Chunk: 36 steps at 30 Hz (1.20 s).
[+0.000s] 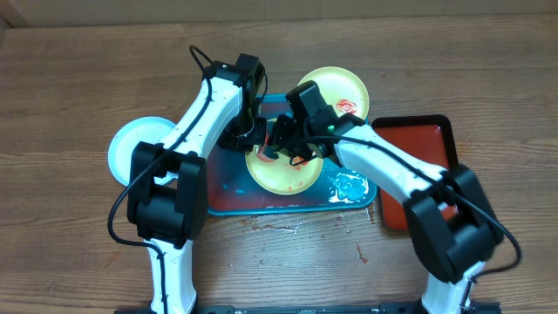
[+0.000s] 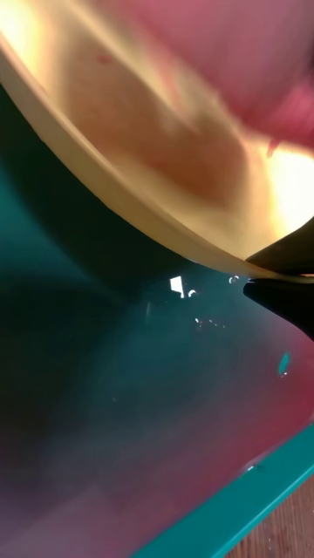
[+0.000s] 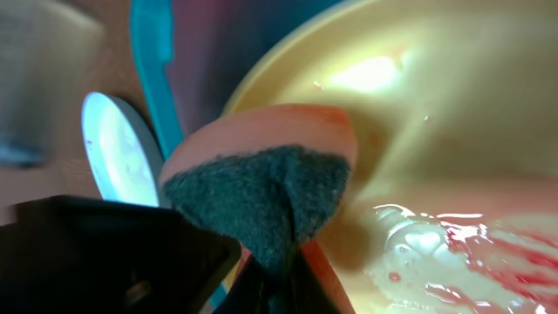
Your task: Clean dirty plates on tray and stack at the side
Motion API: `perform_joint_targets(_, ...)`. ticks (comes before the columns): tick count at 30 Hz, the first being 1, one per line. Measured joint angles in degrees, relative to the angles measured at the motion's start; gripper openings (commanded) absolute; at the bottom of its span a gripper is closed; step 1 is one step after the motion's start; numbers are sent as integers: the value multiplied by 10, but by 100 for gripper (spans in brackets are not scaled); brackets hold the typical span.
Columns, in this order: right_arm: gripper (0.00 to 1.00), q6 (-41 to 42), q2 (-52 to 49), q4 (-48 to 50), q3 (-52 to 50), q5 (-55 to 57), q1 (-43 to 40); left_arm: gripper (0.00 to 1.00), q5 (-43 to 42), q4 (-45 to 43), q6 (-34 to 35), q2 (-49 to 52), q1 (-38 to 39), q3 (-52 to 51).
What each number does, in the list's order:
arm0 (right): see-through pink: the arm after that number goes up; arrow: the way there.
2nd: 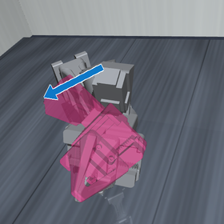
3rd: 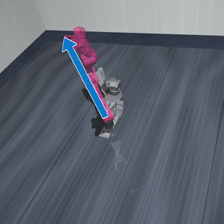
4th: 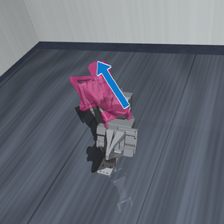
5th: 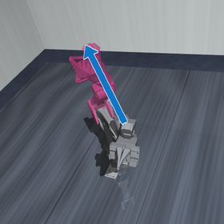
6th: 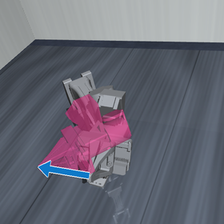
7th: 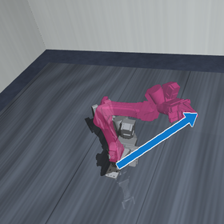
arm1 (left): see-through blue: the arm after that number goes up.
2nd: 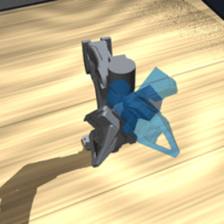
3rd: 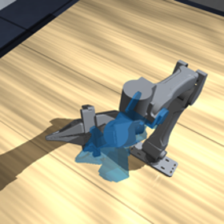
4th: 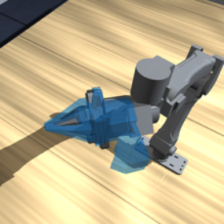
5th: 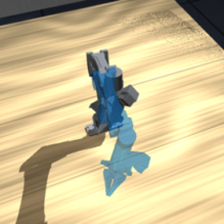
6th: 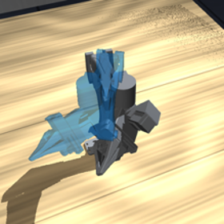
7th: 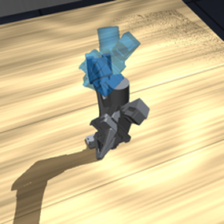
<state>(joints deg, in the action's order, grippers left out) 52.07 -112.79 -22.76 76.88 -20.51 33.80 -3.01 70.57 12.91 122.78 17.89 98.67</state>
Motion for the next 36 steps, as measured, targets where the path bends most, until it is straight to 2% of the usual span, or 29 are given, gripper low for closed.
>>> perform_joint_targets(7,4,14,-35,5,0,-32,0,4,-2,0,0,0,0,0)
perform_joint_targets(18,4,-8,-35,-85,9,6,0,4,-14,-1,0,0,-10,0)
perform_joint_targets(23,4,-35,-35,-157,27,51,0,4,-17,-2,0,0,-27,0)
perform_joint_targets(27,4,-68,-37,-241,59,136,0,4,-16,-2,0,0,-41,0)
perform_joint_targets(31,4,-100,-38,-266,76,193,0,4,-16,-1,-7,0,-42,0)
perform_joint_targets(36,4,-139,-39,-273,113,200,0,4,-15,-1,-11,0,-41,0)
